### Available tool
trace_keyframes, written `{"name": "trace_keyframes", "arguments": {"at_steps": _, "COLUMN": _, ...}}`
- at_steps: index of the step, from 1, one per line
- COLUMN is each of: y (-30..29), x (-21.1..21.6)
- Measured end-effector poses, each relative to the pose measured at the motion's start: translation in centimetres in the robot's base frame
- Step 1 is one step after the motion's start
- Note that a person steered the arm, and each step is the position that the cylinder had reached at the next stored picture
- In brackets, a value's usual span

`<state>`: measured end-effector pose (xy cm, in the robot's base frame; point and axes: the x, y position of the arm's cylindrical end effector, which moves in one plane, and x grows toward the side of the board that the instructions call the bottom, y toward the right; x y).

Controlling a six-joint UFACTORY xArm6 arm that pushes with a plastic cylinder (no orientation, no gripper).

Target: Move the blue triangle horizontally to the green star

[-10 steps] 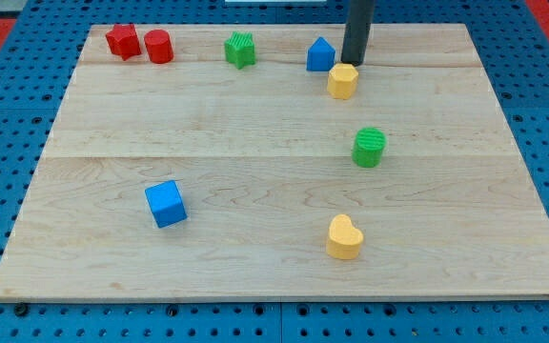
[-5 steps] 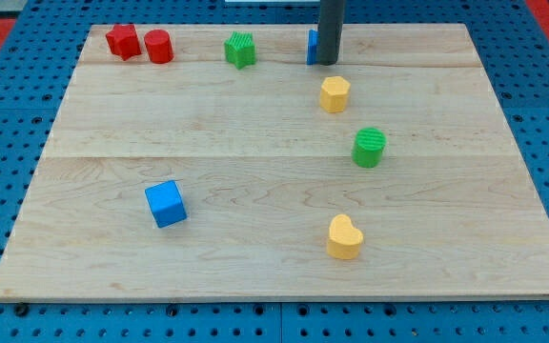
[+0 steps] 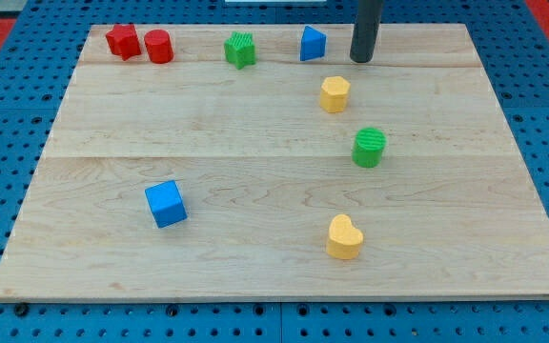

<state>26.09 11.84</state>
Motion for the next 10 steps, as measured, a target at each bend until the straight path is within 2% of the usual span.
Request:
{"name": "trace_keyframes", "arguments": {"at_steps": 2, "y": -0.1, "x": -3.1}}
{"name": "trace_keyframes", "arguments": {"at_steps": 4, "y": -0.9, "x": -3.1}}
{"name": "trace_keyframes", "arguments": {"at_steps": 7, "y": -6.3, "x": -3.1}}
{"name": "trace_keyframes", "arguments": {"at_steps": 10, "y": -7.4, "x": -3.1}}
